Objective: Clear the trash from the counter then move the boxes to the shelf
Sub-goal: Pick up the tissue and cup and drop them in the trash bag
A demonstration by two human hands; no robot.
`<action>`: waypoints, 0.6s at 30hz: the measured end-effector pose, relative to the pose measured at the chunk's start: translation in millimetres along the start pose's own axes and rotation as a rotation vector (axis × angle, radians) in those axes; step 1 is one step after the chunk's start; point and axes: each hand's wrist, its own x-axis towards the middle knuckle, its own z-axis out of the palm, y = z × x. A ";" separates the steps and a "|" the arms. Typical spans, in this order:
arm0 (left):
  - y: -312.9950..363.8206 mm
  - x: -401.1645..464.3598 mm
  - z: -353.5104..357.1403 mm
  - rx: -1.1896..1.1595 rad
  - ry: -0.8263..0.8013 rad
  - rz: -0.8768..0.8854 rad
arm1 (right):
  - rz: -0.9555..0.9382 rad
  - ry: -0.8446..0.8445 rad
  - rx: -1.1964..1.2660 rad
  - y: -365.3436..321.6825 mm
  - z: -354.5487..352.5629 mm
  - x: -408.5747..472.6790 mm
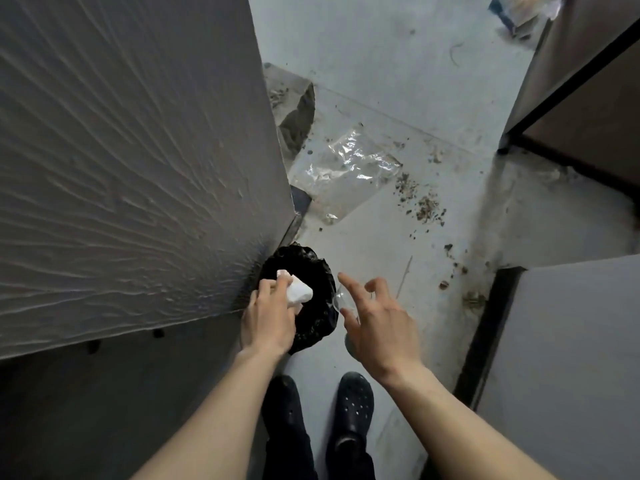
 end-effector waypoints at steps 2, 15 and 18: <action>-8.8 1.7 6.1 0.028 -0.021 -0.015 | -0.007 -0.023 0.011 -3.7 14.6 4.9; -49.2 -7.6 -23.9 0.013 0.011 -0.075 | 0.019 -0.159 0.067 -64.2 58.0 43.5; -45.2 -15.3 -38.2 0.022 0.003 -0.056 | 0.012 -0.177 0.007 -63.2 42.5 21.8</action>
